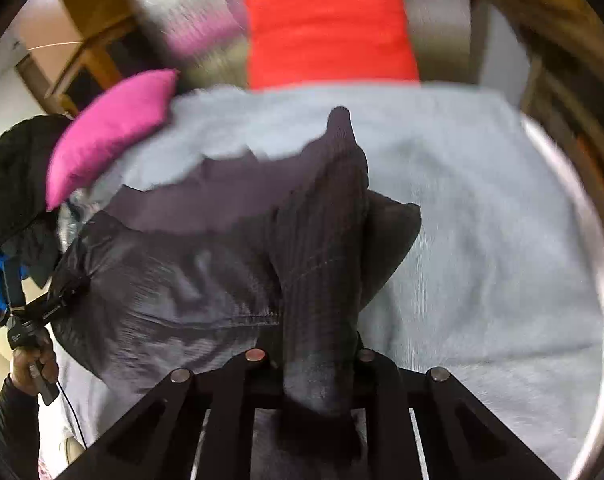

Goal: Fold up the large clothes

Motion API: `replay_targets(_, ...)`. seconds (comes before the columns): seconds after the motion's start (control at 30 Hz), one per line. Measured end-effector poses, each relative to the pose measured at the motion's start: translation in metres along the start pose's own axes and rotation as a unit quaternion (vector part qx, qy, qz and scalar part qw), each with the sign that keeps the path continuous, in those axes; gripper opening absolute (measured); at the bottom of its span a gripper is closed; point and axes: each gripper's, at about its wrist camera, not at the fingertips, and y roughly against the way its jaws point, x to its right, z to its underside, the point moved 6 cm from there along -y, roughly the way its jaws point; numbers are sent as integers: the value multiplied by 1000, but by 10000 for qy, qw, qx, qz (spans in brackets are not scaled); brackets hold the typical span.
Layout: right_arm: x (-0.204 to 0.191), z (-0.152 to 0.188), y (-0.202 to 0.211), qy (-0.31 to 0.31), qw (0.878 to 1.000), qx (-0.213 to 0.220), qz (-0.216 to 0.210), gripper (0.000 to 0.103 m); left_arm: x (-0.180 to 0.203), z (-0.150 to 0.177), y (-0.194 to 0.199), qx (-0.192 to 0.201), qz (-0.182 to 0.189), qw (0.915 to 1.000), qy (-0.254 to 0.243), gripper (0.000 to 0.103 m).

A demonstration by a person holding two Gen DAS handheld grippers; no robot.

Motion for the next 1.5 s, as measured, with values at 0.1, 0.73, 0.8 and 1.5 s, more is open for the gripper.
replay_targets(0.1, -26, -5, 46, 273, 9990, 345, 23, 12, 14, -13, 57, 500, 97, 9986, -152, 18)
replay_targets(0.73, 63, 220, 11, -1586, 9859, -19, -529, 81, -35, 163, 66, -179, 932, 9887, 1164, 53)
replay_targets(0.8, 65, 214, 25, -1272, 9914, 72, -311, 81, -43, 153, 87, 113, 864, 9908, 1037, 60)
replay_targets(1.5, 34, 159, 18, -354, 9982, -211, -439, 16, -16, 123, 35, -263, 765, 9967, 86, 14)
